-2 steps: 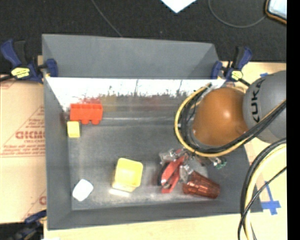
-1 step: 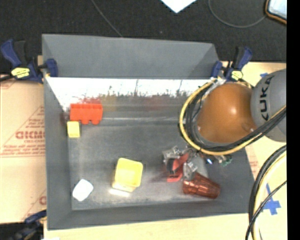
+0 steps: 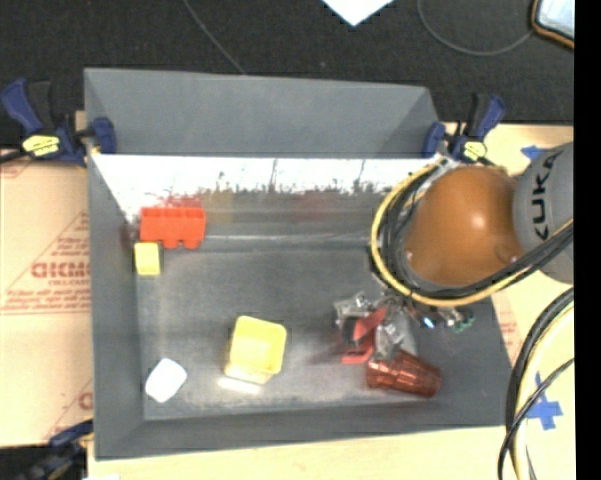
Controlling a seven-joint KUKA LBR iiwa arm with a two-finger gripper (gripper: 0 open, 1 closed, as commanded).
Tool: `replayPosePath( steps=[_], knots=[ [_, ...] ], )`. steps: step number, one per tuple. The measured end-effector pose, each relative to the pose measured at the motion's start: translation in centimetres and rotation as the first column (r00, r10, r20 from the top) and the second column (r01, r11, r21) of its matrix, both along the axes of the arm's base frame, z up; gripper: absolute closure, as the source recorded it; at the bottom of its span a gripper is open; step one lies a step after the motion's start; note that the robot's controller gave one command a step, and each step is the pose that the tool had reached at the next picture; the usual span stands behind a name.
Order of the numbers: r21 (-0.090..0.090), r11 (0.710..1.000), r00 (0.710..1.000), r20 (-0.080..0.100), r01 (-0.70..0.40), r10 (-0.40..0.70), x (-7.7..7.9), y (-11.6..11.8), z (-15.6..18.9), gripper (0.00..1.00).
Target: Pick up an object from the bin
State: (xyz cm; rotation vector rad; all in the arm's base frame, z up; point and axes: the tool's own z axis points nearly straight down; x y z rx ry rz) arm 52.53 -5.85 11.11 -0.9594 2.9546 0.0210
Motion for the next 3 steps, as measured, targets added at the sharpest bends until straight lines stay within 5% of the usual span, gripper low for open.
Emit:
replayPosePath(
  steps=[1, 2, 3],
  knots=[
    [-0.026, 0.956, 0.953, 0.066, -0.294, 0.295, -2.1, 3.7, -1.8, 1.00],
    [-0.001, 1.000, 1.000, 0.007, -0.025, 0.025, -2.2, -1.8, 6.7, 1.00],
    [-0.004, 0.983, 0.983, 0.021, -0.183, 0.183, -2.8, 0.7, -0.3, 1.00]
  ],
)
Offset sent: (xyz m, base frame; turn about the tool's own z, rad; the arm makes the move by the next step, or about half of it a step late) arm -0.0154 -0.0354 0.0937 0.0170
